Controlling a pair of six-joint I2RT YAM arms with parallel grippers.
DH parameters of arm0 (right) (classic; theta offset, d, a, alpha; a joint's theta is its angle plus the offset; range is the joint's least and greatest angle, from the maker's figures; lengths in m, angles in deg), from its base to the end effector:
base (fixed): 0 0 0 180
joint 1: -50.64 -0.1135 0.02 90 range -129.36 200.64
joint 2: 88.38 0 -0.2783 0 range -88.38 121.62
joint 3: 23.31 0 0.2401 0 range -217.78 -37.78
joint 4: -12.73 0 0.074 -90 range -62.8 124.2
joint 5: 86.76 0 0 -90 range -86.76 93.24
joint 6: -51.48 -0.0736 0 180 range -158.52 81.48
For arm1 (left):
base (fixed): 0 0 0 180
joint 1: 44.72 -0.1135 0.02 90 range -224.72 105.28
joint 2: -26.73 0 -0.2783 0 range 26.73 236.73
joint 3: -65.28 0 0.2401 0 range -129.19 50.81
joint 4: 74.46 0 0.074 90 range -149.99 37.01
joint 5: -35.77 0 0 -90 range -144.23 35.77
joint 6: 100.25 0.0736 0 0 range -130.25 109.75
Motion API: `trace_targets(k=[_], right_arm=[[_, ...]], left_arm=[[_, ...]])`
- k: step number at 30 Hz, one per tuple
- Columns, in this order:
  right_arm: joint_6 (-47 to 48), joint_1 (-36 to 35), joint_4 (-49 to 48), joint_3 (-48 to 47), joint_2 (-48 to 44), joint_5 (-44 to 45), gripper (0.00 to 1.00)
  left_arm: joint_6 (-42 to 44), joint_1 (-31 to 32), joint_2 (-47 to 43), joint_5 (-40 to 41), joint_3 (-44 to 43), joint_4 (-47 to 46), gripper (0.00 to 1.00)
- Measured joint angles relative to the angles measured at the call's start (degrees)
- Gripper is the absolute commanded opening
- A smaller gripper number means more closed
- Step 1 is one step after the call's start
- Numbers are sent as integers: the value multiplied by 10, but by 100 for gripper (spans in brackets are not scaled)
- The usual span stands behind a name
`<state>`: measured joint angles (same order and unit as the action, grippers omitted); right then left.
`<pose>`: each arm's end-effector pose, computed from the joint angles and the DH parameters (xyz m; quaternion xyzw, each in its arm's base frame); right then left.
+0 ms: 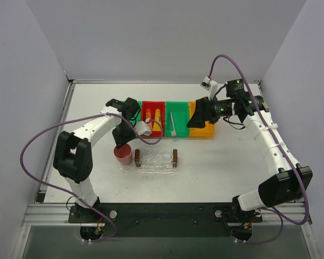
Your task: Prepare toiletry sets of a toothbrush and toothpaste on the tray
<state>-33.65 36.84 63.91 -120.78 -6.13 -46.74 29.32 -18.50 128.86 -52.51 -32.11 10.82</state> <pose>0.2899 0.1292 0.3810 -0.3204 0.7656 0.4073 0.3812 0.2860 -0.1384 0.2182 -0.5430 -0.8396 -0.0149 0.0019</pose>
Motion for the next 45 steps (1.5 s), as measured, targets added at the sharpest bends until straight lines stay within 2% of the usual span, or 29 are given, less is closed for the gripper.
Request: trace_targets(k=[4, 7, 8, 12, 18, 26, 29, 30, 32, 40, 45], right_arm=[[2, 0, 1, 1, 0, 0, 79], [2, 0, 1, 2, 0, 0, 79], [3, 0, 2, 3, 0, 0, 79], [4, 0, 2, 5, 0, 0, 79], [4, 0, 4, 5, 0, 0, 79], [4, 0, 4, 5, 0, 0, 79], [4, 0, 4, 5, 0, 0, 79], [4, 0, 4, 5, 0, 0, 79], [4, 0, 4, 5, 0, 0, 79], [5, -2, 5, 3, 1, 28, 78], [17, -41, 7, -23, 14, 126, 75]], left_arm=[[-2, 1, 0, 0, 0, 0, 2], [-2, 4, 1, 3, 0, 0, 13], [-2, 4, 1, 4, 0, 0, 20], [-4, 5, 1, 5, 0, 0, 25], [-4, 8, 1, 6, 0, 2, 38], [-6, 13, 1, 6, -1, 9, 62], [-9, 14, 1, 6, -9, 14, 67], [-10, 14, 0, 6, -13, 15, 73], [-10, 14, -3, 6, -25, 18, 78], [-12, 14, -40, 6, -100, 31, 82], [-13, 14, -57, 7, -138, 40, 82]])
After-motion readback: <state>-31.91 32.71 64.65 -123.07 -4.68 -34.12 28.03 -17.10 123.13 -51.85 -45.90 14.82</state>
